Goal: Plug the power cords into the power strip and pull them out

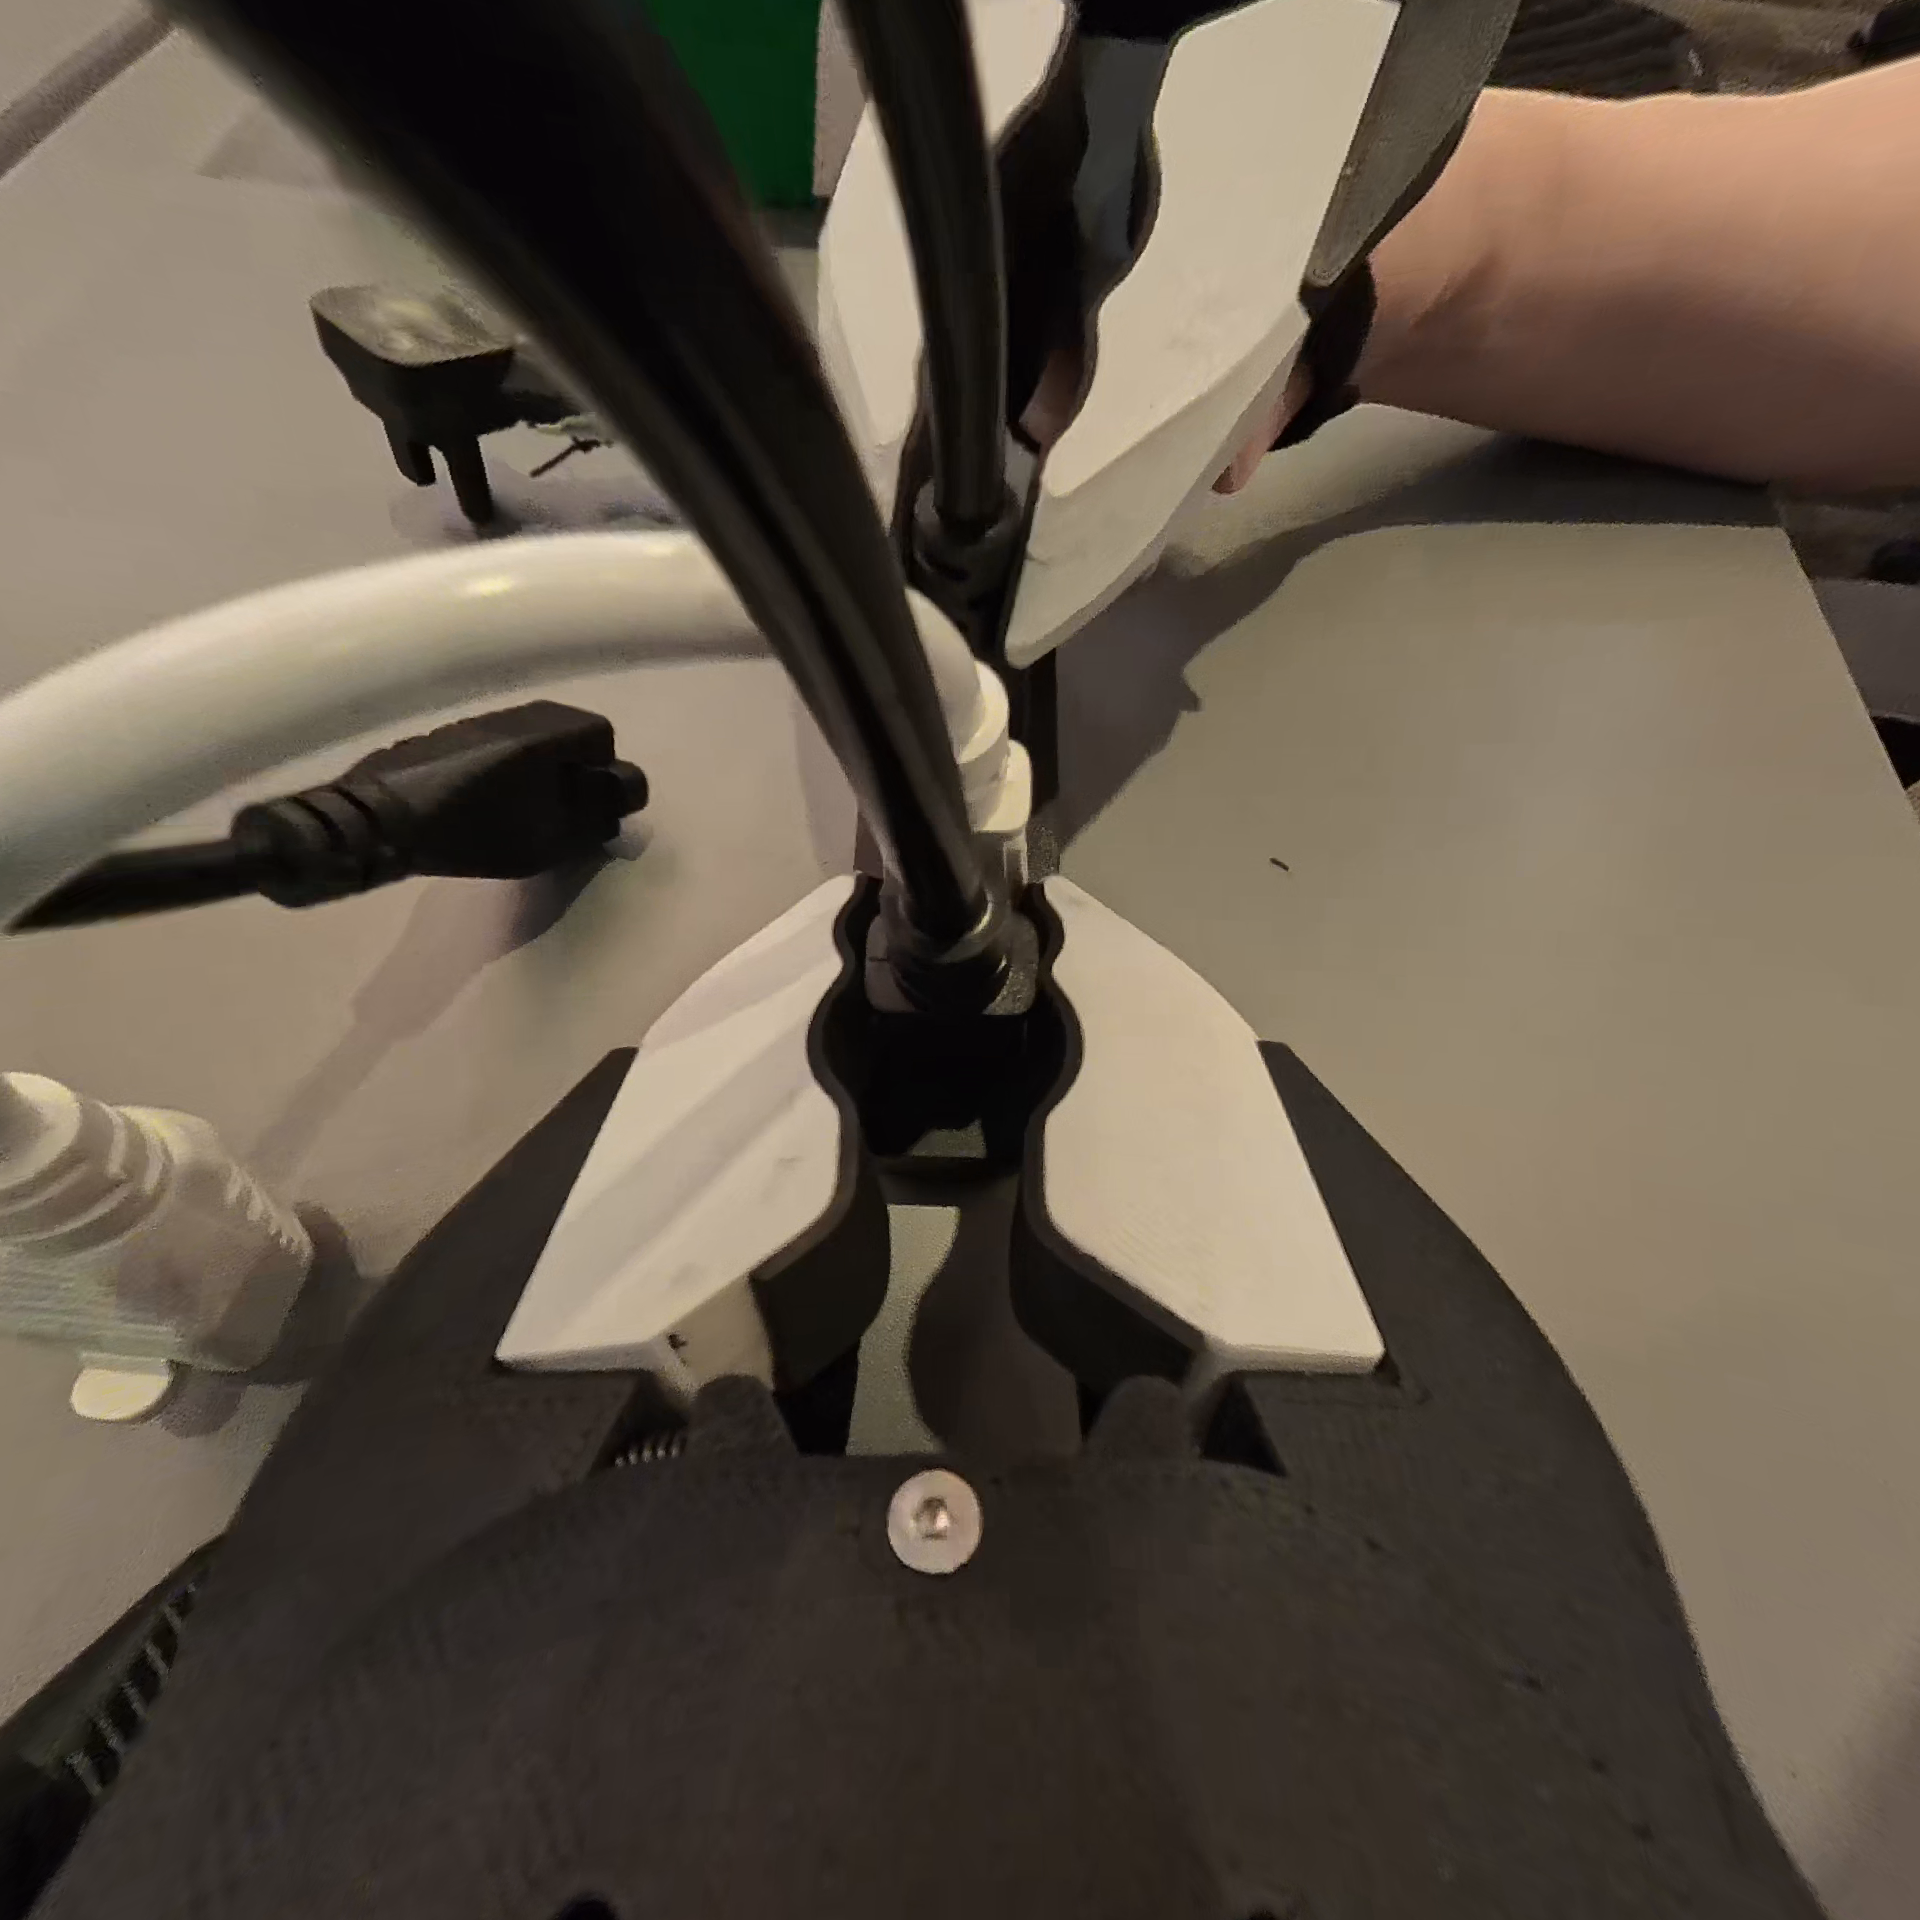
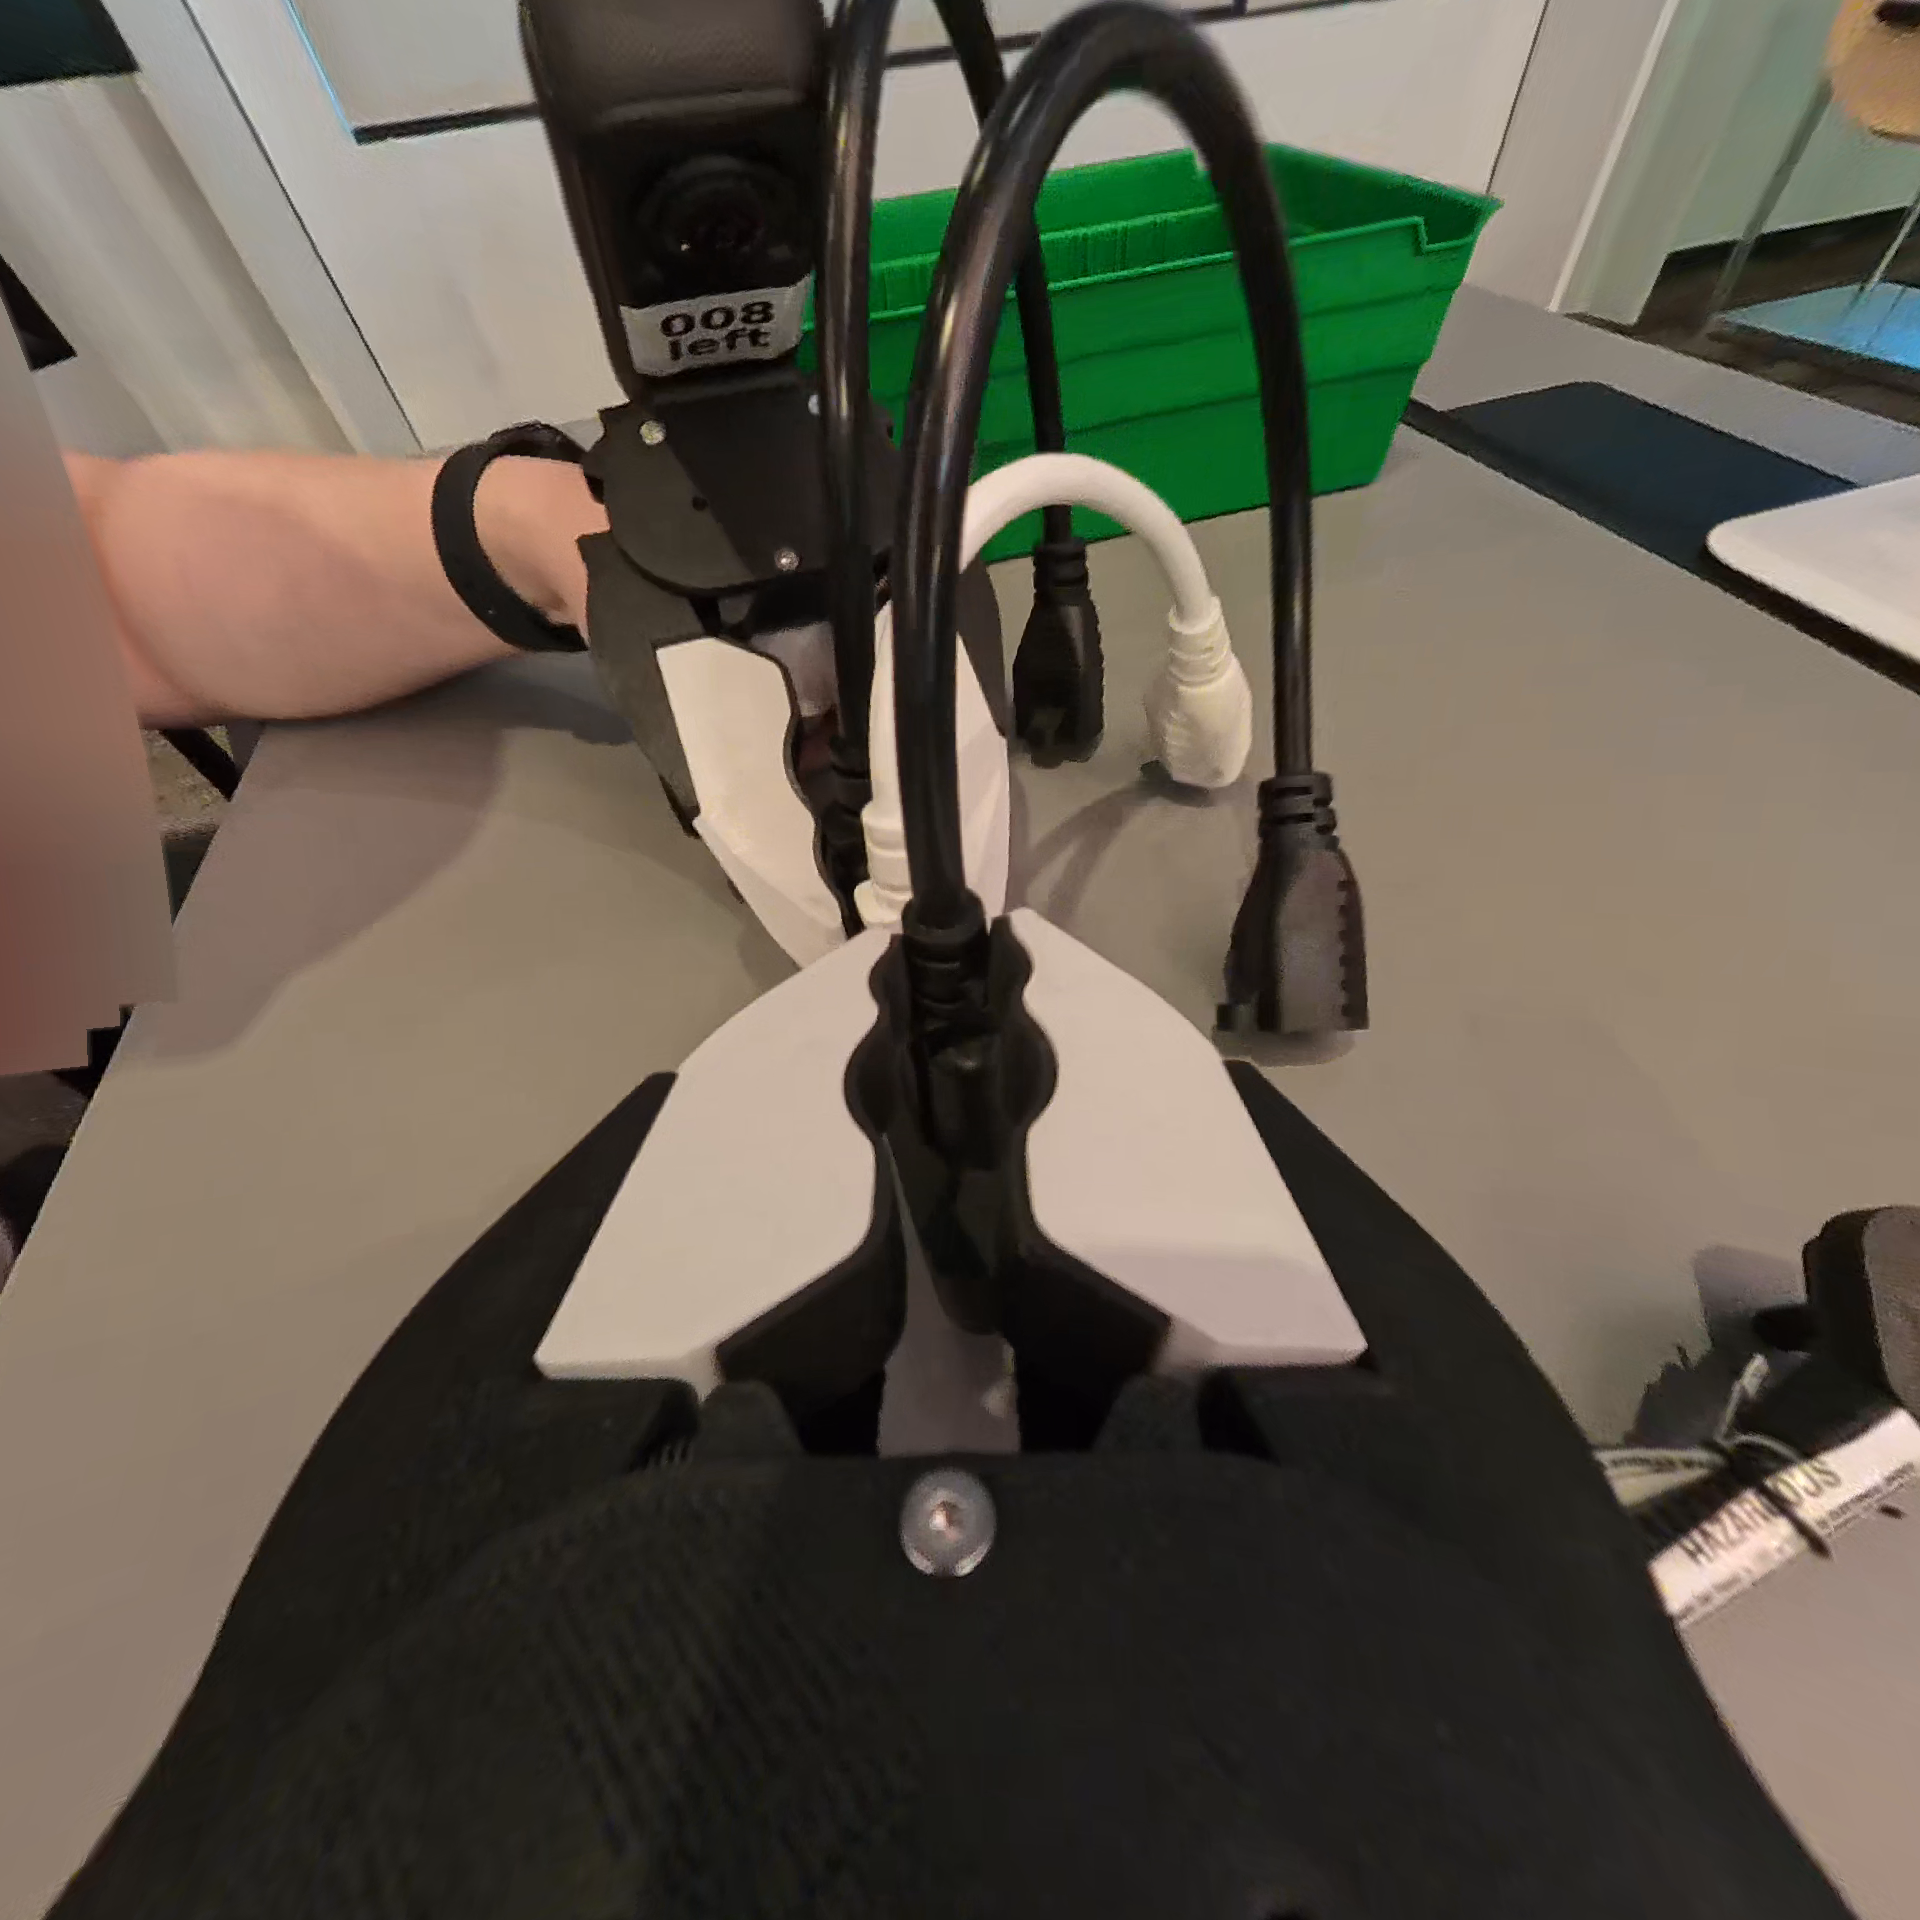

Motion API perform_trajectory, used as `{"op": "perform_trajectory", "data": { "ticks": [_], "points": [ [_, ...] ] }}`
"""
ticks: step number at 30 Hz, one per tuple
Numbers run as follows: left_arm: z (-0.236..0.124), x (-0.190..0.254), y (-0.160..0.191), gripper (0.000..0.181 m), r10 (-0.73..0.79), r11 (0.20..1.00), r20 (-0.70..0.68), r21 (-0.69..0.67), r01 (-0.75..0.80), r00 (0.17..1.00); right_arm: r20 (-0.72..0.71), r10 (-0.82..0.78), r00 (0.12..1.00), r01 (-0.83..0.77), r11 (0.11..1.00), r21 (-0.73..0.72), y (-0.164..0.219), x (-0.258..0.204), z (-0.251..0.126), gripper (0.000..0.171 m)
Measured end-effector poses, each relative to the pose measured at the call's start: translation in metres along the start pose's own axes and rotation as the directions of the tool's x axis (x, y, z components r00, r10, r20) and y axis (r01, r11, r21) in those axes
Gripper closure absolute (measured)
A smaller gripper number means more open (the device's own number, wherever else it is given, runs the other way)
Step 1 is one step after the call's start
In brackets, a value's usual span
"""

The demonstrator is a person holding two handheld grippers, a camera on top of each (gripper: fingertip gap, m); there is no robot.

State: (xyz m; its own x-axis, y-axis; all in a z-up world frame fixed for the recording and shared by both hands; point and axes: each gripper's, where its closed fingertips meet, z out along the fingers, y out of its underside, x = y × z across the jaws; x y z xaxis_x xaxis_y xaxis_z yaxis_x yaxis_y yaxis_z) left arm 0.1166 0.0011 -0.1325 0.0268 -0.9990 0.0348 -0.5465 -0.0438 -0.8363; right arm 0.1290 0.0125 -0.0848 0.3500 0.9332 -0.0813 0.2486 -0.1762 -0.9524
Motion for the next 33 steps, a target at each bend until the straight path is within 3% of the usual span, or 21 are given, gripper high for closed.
{"op": "perform_trajectory", "data": {
  "ticks": [9,11,14,19,25,29,30,33],
  "points": [
    [0.002,-0.009,-0.003,0.155,-0.037,0.999,0.057,0.008,0.037,0.998,-0.006,0.289,0.957,-0.286,0.952,0.109,-0.005,0.021,0.000,0.158],
    [0.002,-0.010,-0.003,0.155,-0.038,0.999,0.060,0.013,0.037,0.998,-0.012,0.233,0.972,-0.231,0.967,0.109,-0.006,0.019,-0.001,0.158],
    [0.003,-0.008,-0.002,0.153,-0.042,0.999,0.045,0.011,0.041,0.998,-0.057,-0.011,0.998,0.014,0.998,0.065,-0.004,0.009,-0.005,0.158],
    [0.003,-0.002,-0.002,0.153,-0.045,0.999,-0.001,0.010,0.045,0.999,-0.004,-0.101,0.995,0.101,0.990,0.099,-0.002,-0.002,-0.011,0.159],
    [-0.001,-0.005,-0.001,0.154,-0.006,1.000,0.023,0.012,0.006,1.000,0.007,0.217,0.976,-0.216,0.970,0.110,-0.008,0.013,-0.002,0.159],
    [0.001,-0.011,-0.002,0.156,-0.039,0.999,0.055,0.008,0.038,0.998,0.049,0.445,0.894,-0.447,0.881,0.157,-0.007,0.026,0.001,0.157],
    [0.001,-0.012,-0.002,0.156,-0.064,0.998,0.052,0.012,0.063,0.997,0.030,0.396,0.918,-0.395,0.907,0.145,-0.006,0.025,0.000,0.157],
    [0.004,-0.013,-0.002,0.153,-0.091,0.996,0.063,0.008,0.091,0.994,-0.076,0.043,0.996,-0.040,0.998,0.041,-0.002,0.017,-0.006,0.158]
  ]
}}
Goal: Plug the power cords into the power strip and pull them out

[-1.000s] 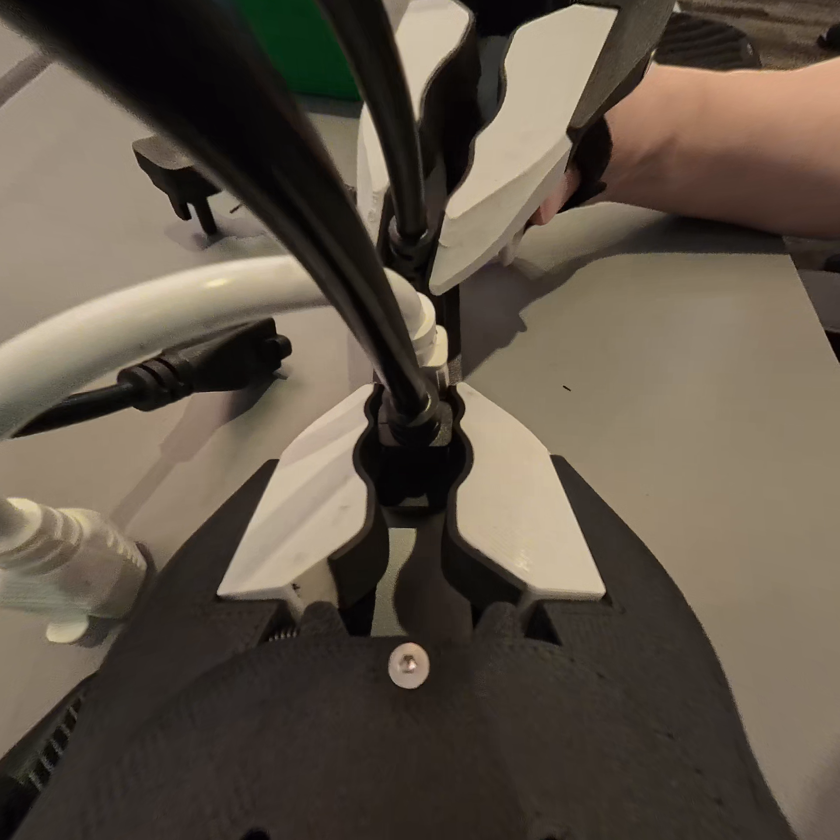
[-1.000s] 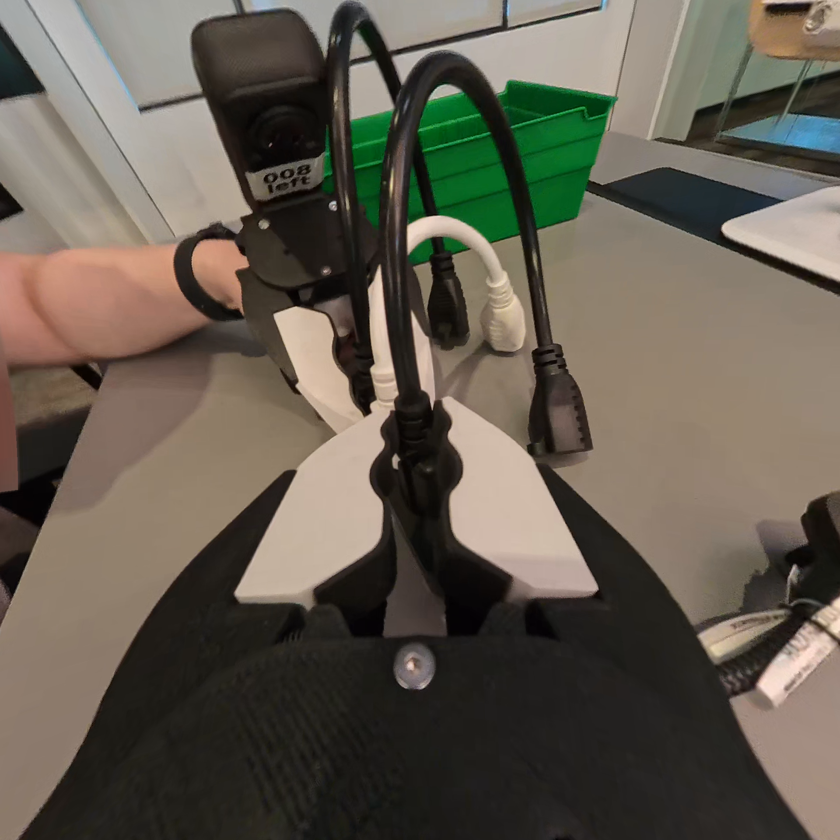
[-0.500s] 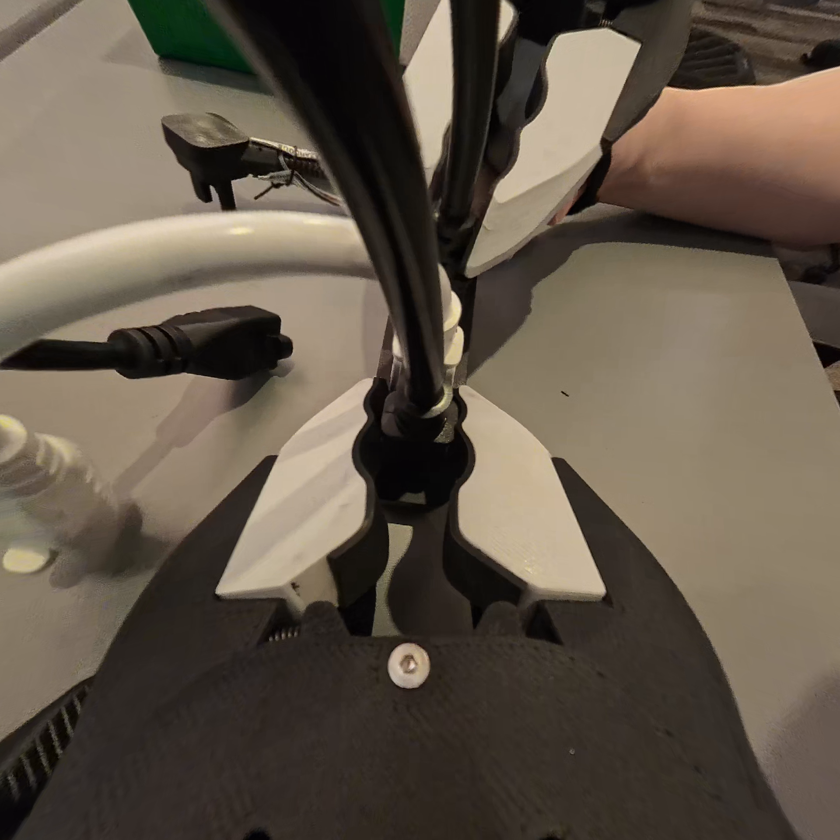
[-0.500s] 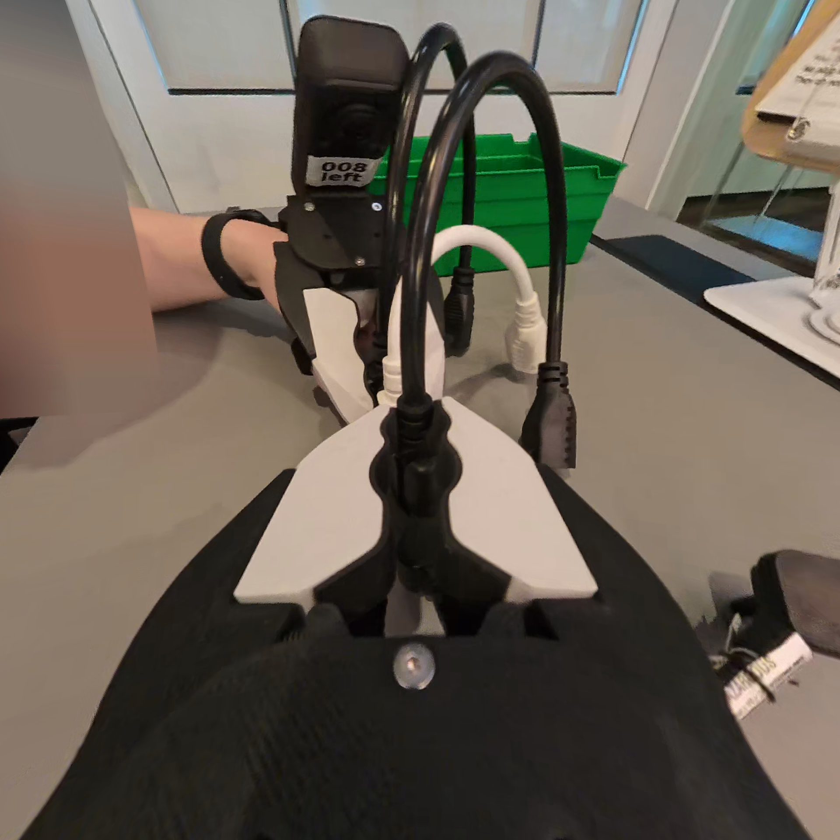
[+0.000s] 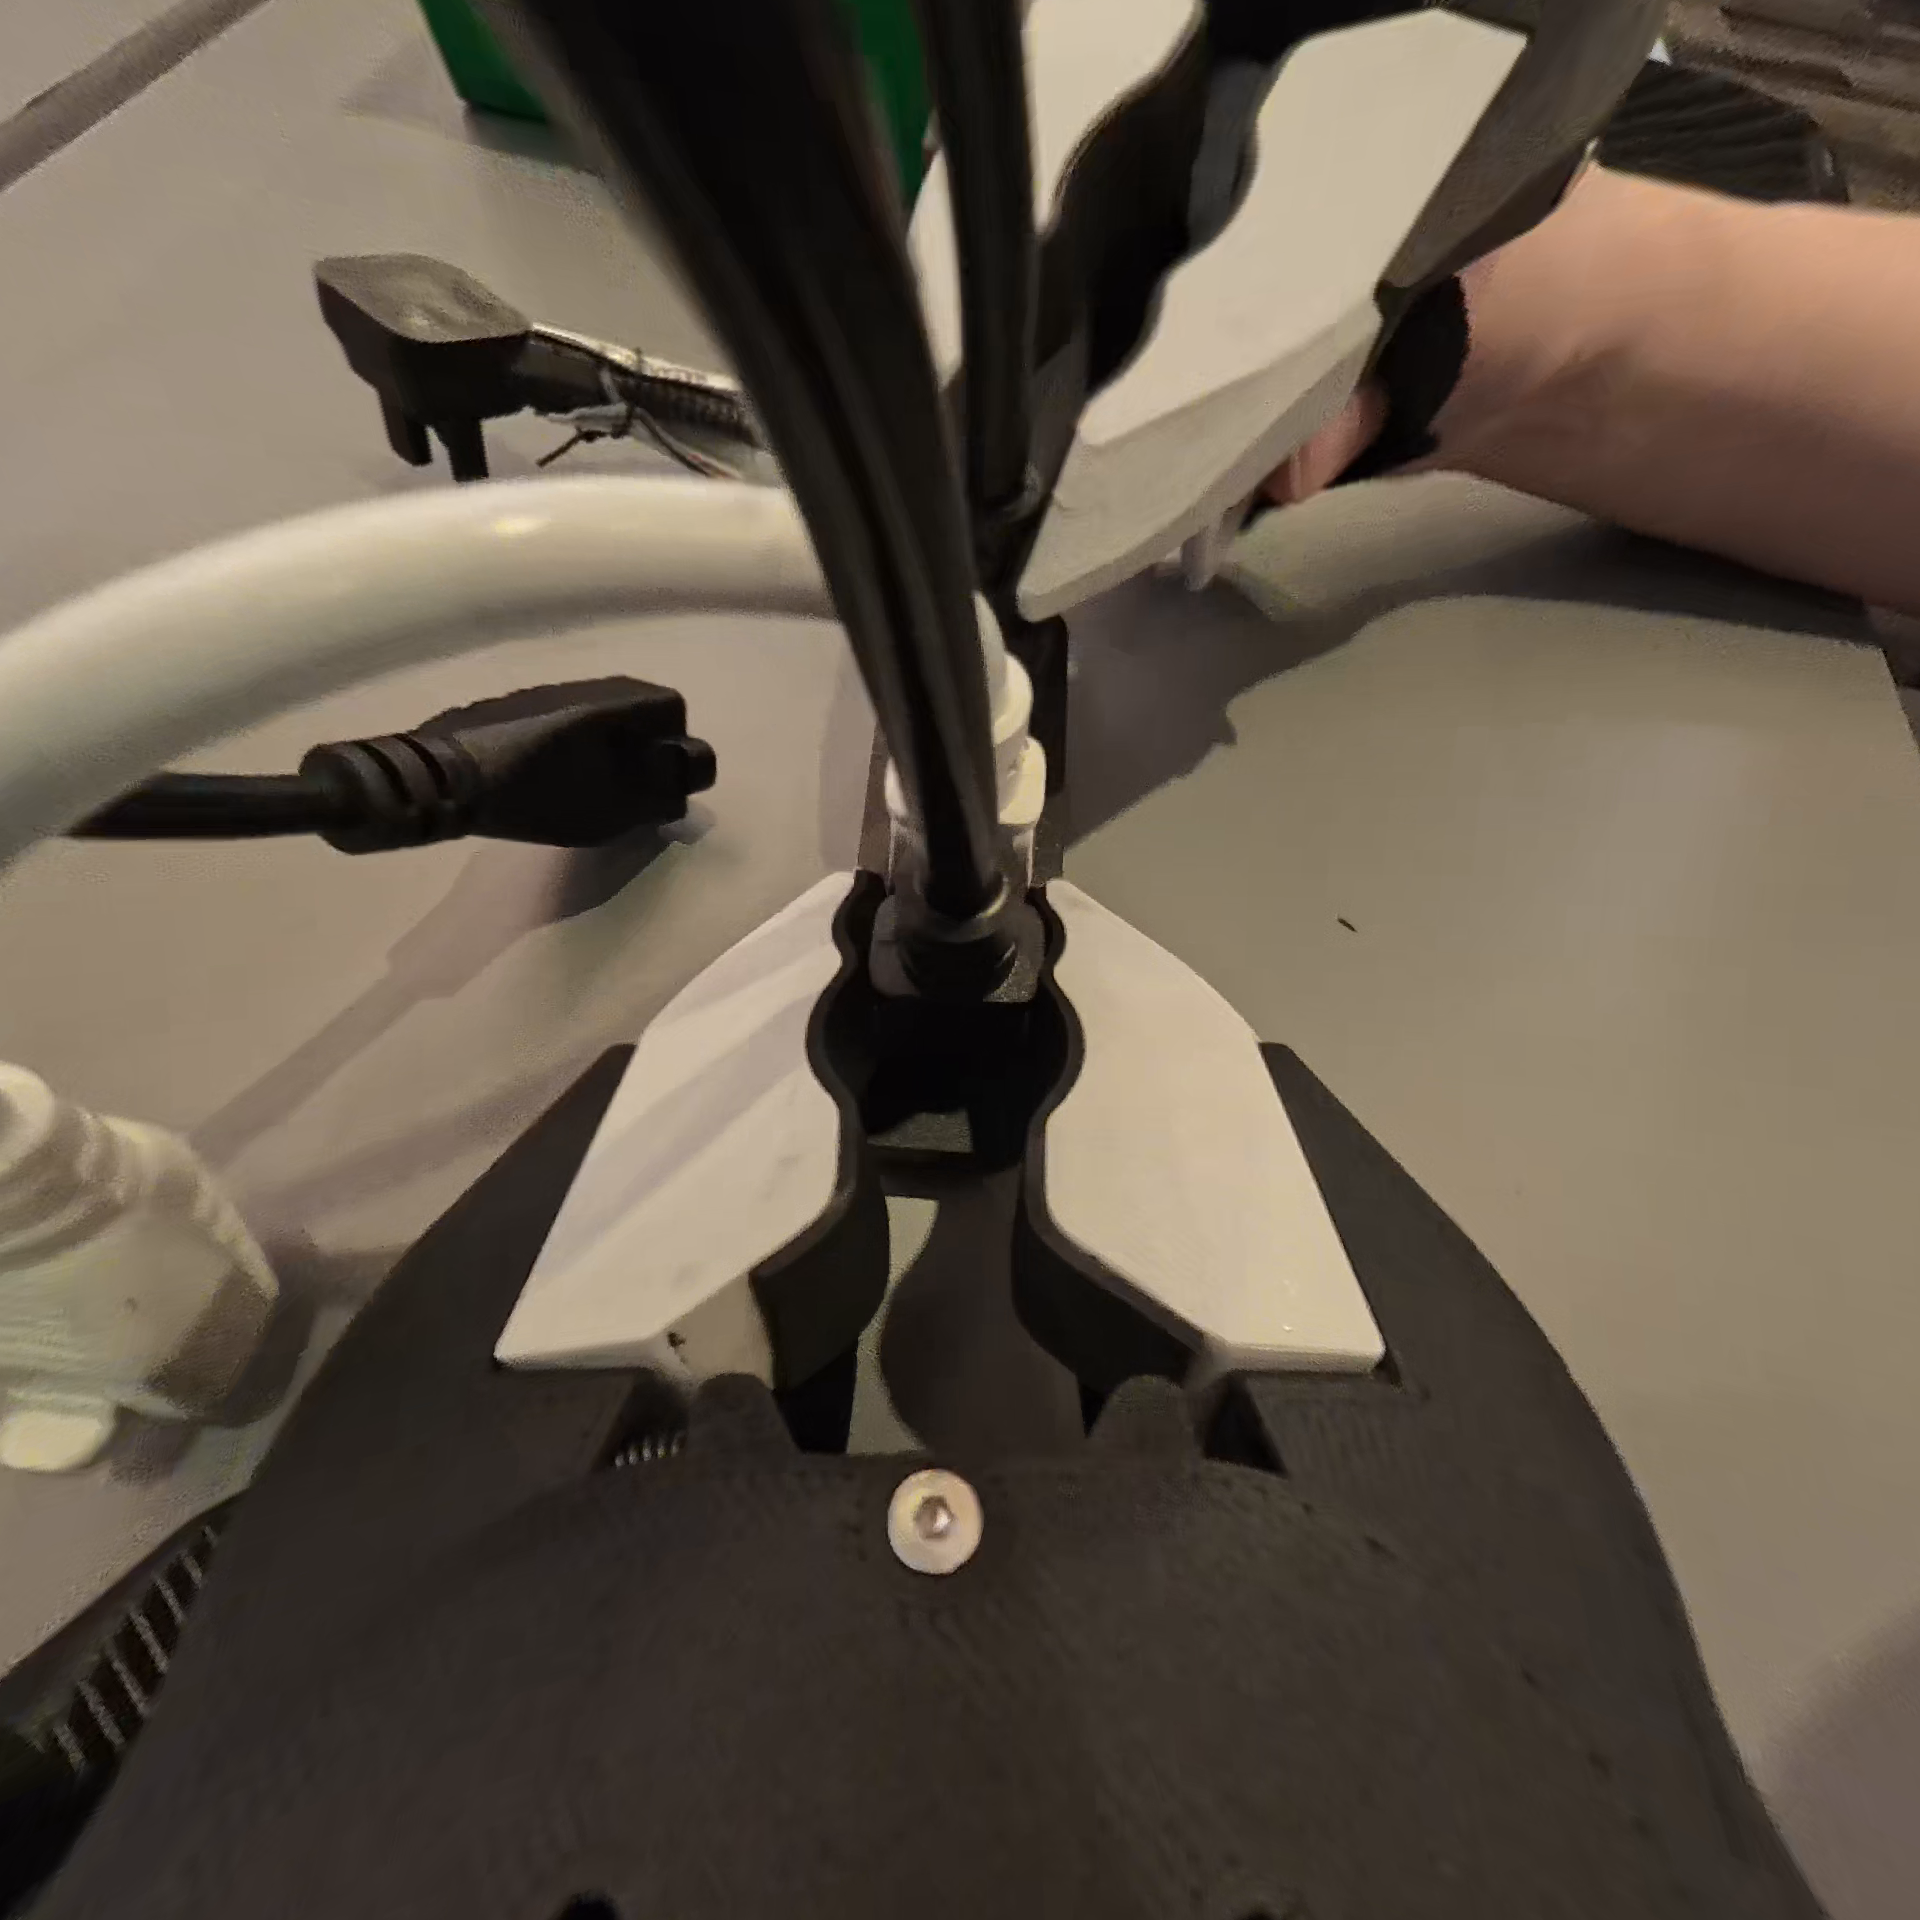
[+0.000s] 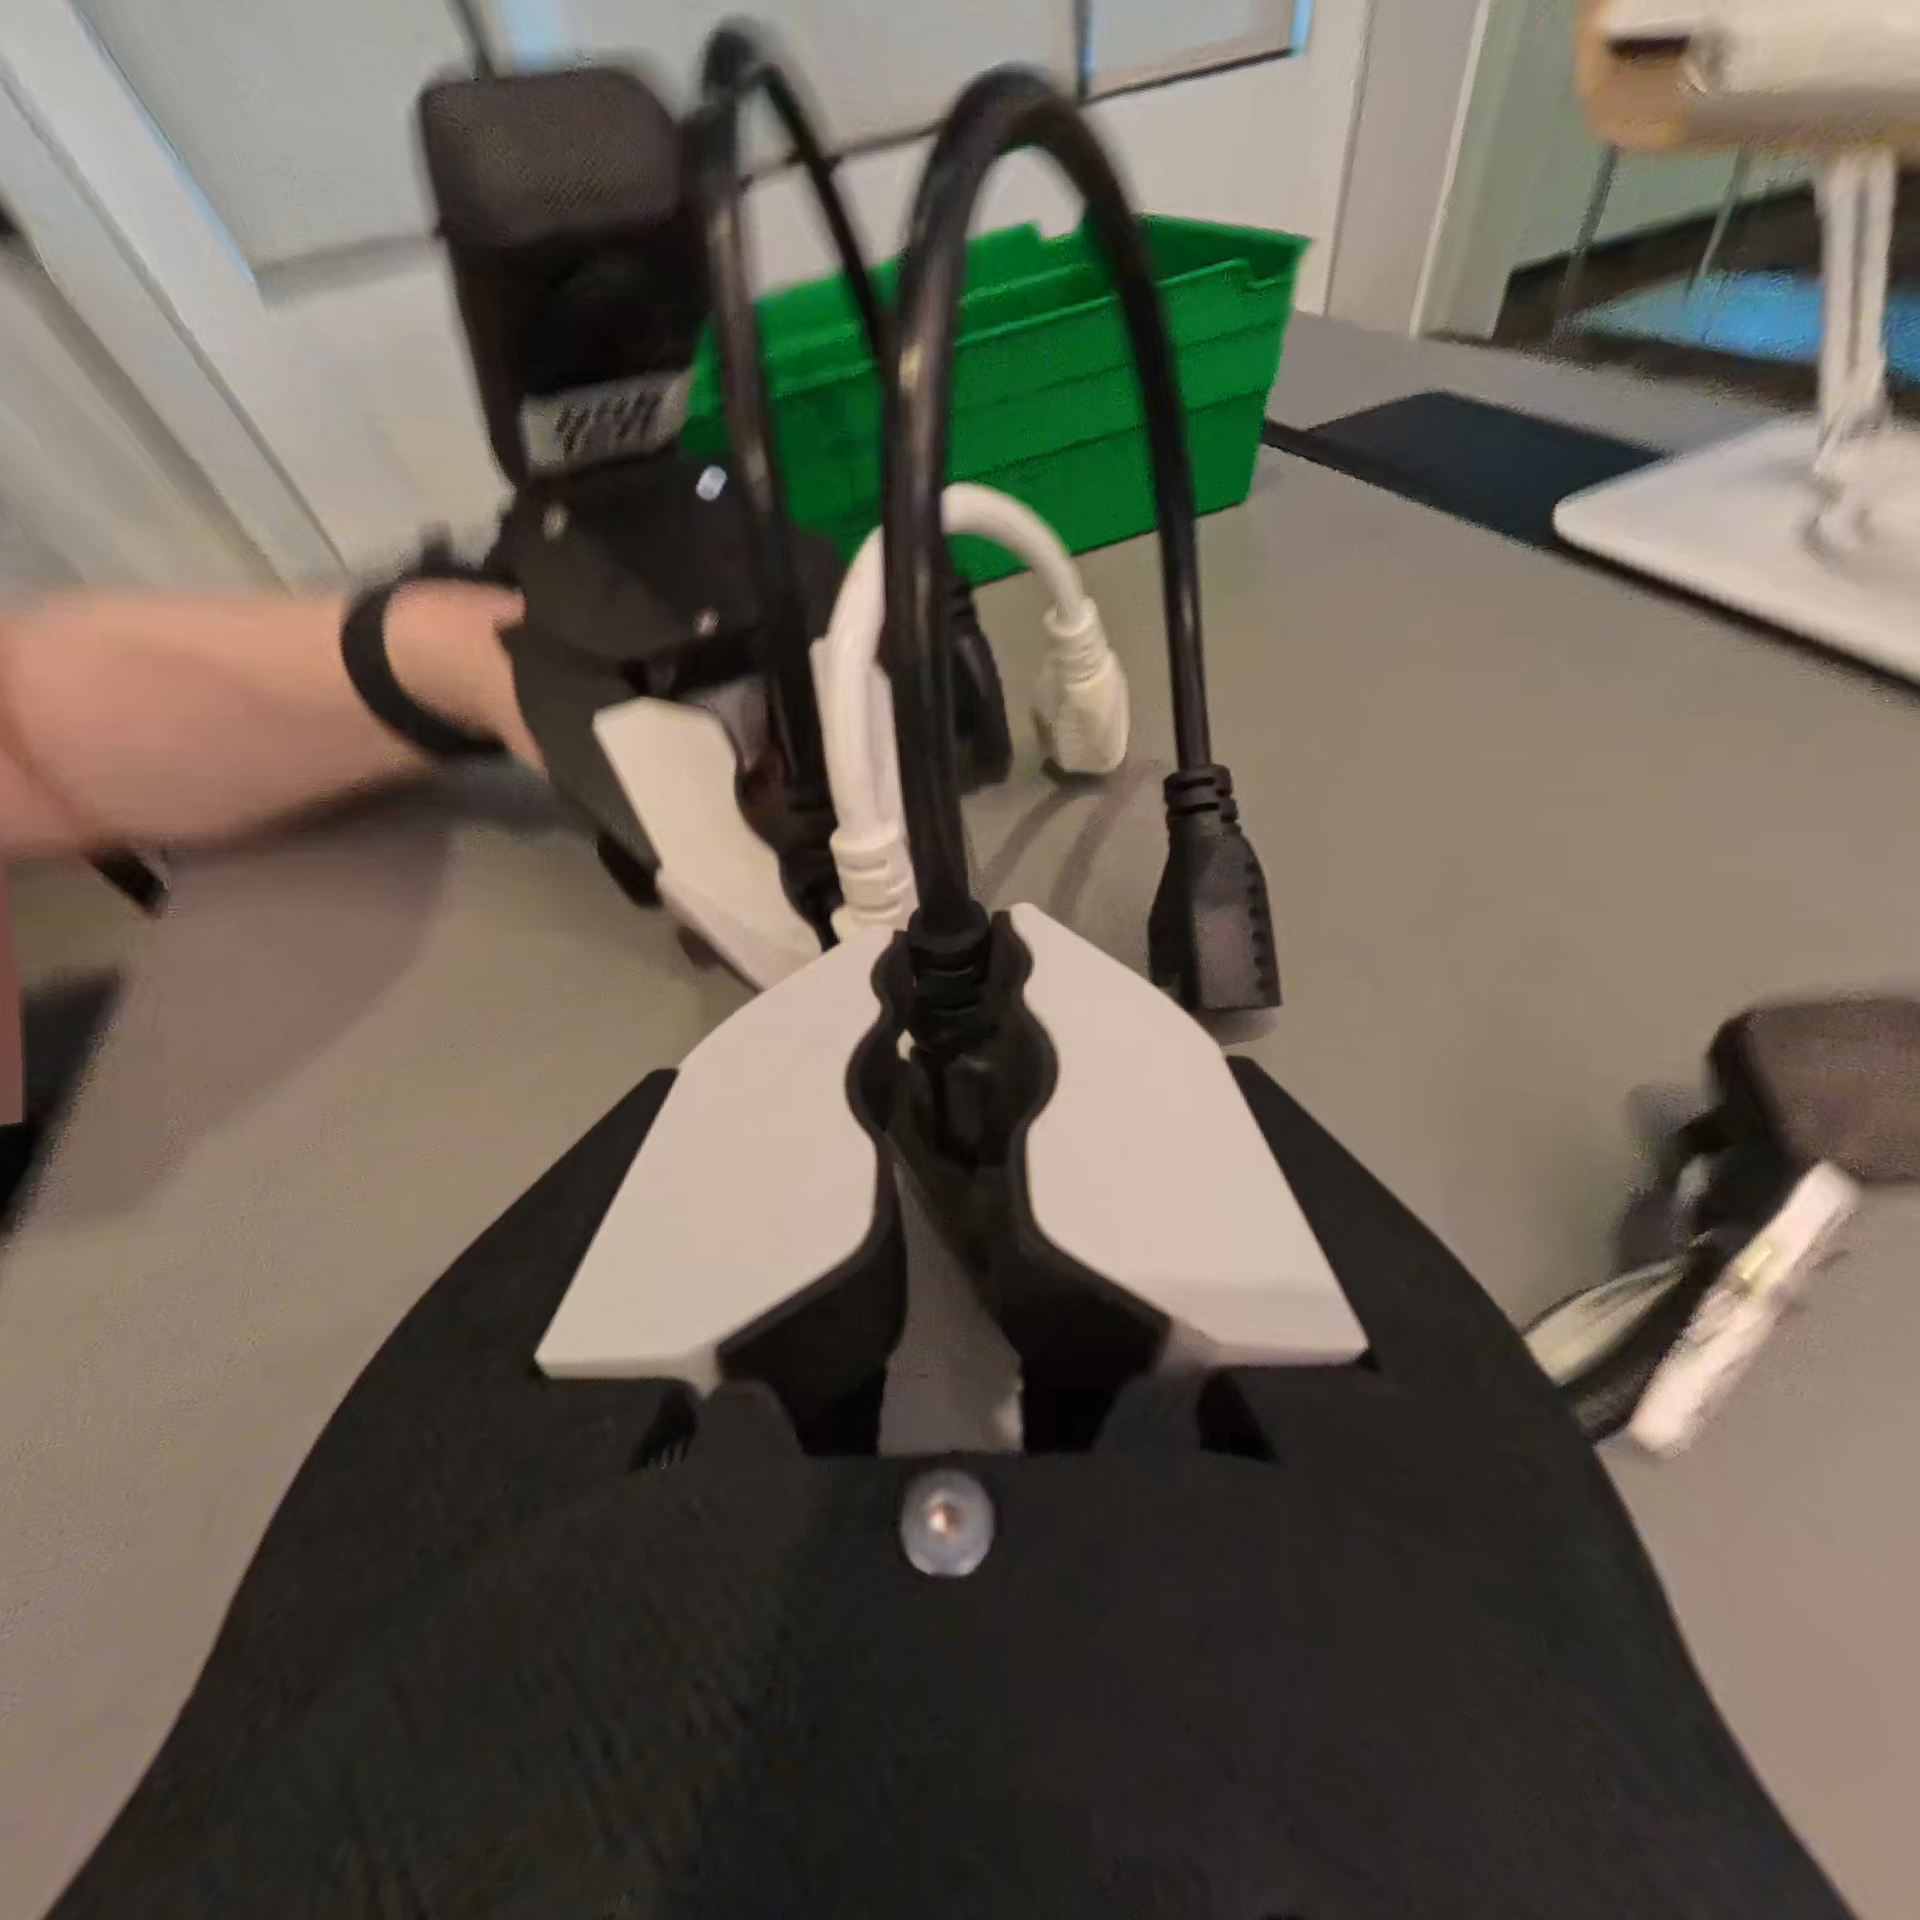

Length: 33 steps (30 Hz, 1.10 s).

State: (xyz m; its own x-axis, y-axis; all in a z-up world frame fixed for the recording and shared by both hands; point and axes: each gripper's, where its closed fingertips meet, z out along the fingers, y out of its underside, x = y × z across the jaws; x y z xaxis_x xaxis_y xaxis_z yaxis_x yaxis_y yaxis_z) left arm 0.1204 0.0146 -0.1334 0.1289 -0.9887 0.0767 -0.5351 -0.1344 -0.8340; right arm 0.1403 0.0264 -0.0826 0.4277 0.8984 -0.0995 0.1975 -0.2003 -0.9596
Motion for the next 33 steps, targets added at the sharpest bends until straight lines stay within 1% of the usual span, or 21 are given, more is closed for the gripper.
{"op": "perform_trajectory", "data": {
  "ticks": [1,4,7,9,11,15,18,21,23,27,30,31,33],
  "points": [
    [0.001,0.002,0.001,0.153,0.014,1.000,-0.007,-0.009,-0.014,1.000,0.017,-0.051,0.999,0.051,0.998,-0.023,0.004,-0.003,-0.003,0.158],
    [0.003,0.009,0.001,0.154,0.028,0.999,-0.046,-0.016,-0.029,0.999,0.081,-0.055,0.995,0.058,0.998,-0.032,0.006,-0.009,-0.007,0.158],
    [0.000,0.009,-0.001,0.154,0.039,0.999,-0.057,0.007,-0.039,0.998,0.070,-0.059,0.996,0.061,0.998,-0.024,-0.001,-0.012,0.002,0.158],
    [0.000,0.010,0.002,0.153,0.046,0.999,-0.059,-0.012,-0.047,0.997,0.091,-0.068,0.994,0.073,0.996,-0.049,0.005,-0.011,-0.003,0.158],
    [0.001,0.014,0.003,0.153,0.058,0.998,-0.071,-0.020,-0.060,0.996,0.120,-0.044,0.992,0.049,0.998,-0.039,0.007,-0.012,-0.008,0.158],
    [-0.004,0.009,-0.001,0.154,0.031,0.999,-0.070,0.023,-0.029,0.997,0.074,0.028,0.997,-0.029,0.999,0.013,-0.008,-0.010,0.007,0.159],
    [-0.004,0.014,0.007,0.154,0.060,0.998,-0.065,-0.020,-0.061,0.996,0.130,0.046,0.991,-0.045,0.999,-0.009,0.006,-0.014,-0.002,0.157],
    [-0.007,0.012,0.005,0.154,0.048,0.999,-0.072,-0.001,-0.049,0.996,0.089,0.062,0.994,-0.064,0.998,0.016,-0.004,-0.012,0.007,0.160],
    [-0.008,0.009,0.002,0.154,0.036,0.999,-0.061,0.008,-0.035,0.997,0.080,0.047,0.996,-0.048,0.999,0.016,-0.008,-0.011,0.011,0.159],
    [-0.007,0.014,0.009,0.153,0.060,0.998,-0.069,-0.025,-0.062,0.996,0.117,0.027,0.993,-0.026,1.000,-0.008,0.005,-0.015,0.000,0.158],
    [-0.007,0.010,0.005,0.154,0.044,0.999,-0.073,-0.007,-0.044,0.996,0.080,0.047,0.996,-0.048,0.999,0.017,-0.005,-0.013,0.009,0.160],
    [-0.008,0.009,0.003,0.154,0.045,0.999,-0.066,-0.003,-0.046,0.997,0.066,0.024,0.998,-0.025,1.000,0.014,-0.008,-0.012,0.012,0.160],
    [-0.008,0.011,0.005,0.154,0.052,0.999,-0.059,-0.005,-0.053,0.997,0.080,0.010,0.997,-0.011,1.000,0.014,-0.004,-0.014,0.007,0.159]
  ]
}}
